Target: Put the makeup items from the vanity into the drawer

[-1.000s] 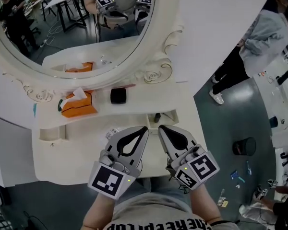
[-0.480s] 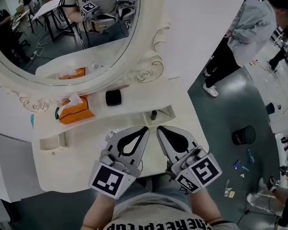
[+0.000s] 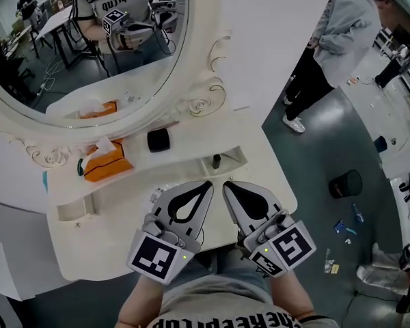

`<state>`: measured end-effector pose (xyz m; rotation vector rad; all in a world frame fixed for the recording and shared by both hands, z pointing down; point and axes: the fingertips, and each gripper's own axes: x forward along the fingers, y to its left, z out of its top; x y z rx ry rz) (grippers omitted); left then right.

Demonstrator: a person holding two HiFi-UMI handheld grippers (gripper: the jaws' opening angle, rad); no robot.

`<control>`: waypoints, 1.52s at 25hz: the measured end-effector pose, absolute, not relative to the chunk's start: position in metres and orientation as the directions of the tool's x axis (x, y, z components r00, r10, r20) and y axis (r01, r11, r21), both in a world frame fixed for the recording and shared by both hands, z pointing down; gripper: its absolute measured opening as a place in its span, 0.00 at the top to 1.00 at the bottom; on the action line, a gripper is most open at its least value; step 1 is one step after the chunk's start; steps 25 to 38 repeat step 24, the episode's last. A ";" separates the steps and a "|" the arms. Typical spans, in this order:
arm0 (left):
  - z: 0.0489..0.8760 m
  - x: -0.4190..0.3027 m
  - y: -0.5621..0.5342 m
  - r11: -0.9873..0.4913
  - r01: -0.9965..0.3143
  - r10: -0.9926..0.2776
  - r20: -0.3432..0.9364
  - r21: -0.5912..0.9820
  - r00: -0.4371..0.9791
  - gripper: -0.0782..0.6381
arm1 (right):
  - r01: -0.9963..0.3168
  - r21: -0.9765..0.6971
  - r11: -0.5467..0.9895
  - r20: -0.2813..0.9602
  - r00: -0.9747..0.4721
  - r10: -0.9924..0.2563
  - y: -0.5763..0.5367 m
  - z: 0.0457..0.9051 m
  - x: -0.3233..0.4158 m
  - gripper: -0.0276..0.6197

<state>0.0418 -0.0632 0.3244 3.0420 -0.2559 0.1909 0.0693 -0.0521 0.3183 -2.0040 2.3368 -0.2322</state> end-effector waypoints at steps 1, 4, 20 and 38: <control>0.324 0.041 -0.063 -0.983 -0.169 -0.159 0.130 0.071 0.979 0.88 | -0.978 -0.146 0.145 0.055 -0.155 -0.986 -0.051 0.318 0.068 0.94; 0.324 0.037 -0.061 -0.984 -0.164 -0.154 0.128 0.066 0.980 0.88 | -0.980 -0.139 0.144 0.052 -0.153 -0.987 -0.050 0.317 0.063 0.94; 0.326 0.015 -0.051 -0.986 -0.154 -0.145 0.127 0.060 0.981 0.88 | -0.981 -0.130 0.145 0.036 -0.151 -0.988 -0.041 0.316 0.039 0.94; 0.326 0.009 -0.049 -0.987 -0.152 -0.144 0.127 0.060 0.981 0.88 | -0.981 -0.126 0.148 0.038 -0.153 -0.987 -0.039 0.317 0.032 0.94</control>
